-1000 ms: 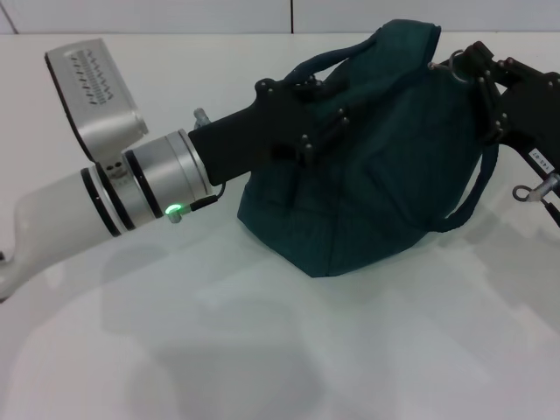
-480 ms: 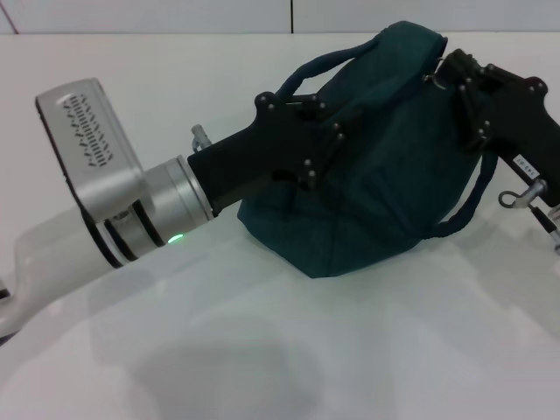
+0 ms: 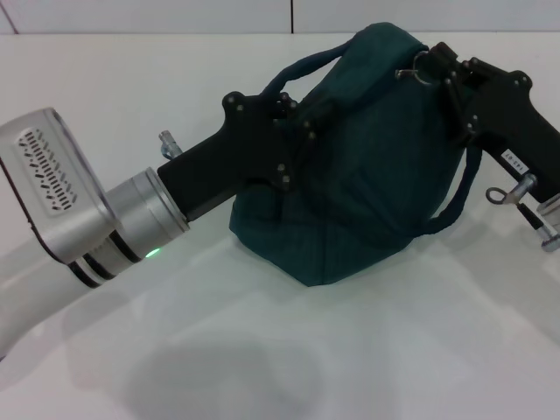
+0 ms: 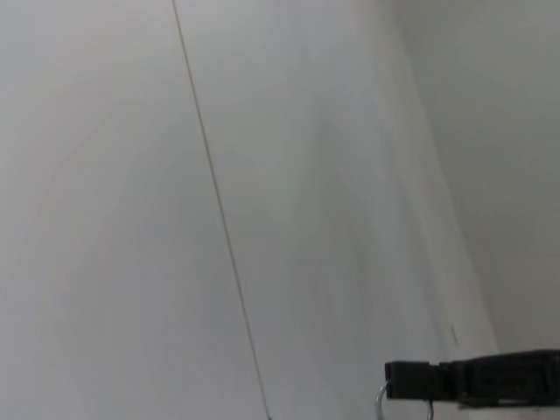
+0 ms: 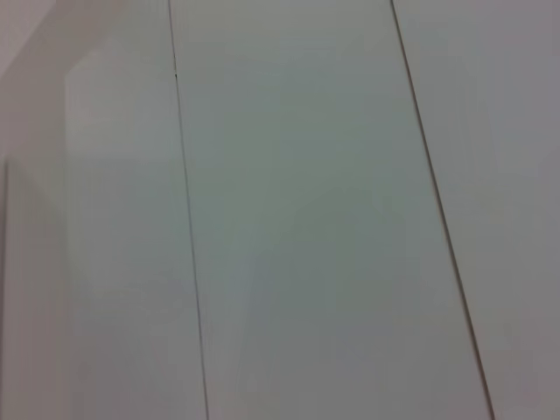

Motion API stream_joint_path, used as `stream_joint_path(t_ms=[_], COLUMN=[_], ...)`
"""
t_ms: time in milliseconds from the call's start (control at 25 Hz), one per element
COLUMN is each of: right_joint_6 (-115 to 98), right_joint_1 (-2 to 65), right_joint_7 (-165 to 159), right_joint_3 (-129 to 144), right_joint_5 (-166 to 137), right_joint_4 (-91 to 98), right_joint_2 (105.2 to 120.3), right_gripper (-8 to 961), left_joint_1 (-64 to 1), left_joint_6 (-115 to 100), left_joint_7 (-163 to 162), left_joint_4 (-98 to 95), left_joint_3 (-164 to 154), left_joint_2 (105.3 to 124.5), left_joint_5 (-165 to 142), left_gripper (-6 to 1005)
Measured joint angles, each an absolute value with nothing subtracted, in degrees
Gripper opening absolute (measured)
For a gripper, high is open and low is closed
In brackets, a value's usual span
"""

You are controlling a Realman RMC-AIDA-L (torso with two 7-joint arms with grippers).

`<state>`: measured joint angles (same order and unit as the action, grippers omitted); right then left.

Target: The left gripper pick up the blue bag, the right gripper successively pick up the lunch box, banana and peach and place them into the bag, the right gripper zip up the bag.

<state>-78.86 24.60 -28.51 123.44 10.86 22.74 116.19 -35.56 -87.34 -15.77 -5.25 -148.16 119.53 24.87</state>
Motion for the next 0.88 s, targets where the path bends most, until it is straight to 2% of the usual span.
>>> stream_joint_path(t_ms=[880], right_joint_6=[-77.76], right_joint_1=[23.74], right_joint_7=[-30.62], right_joint_3=[123.27], right_joint_5=[19.86], right_joint_4=[19.3], right_joint_2=[116.19], right_gripper=[41], left_joint_1=[-34.0], left_joint_6=[-87.09], left_joint_7=[-14.95], left_joint_4=[-3.42], left_joint_3=[-147.82], left_joint_2=[119.3], left_joint_5=[25.63], left_gripper=[47])
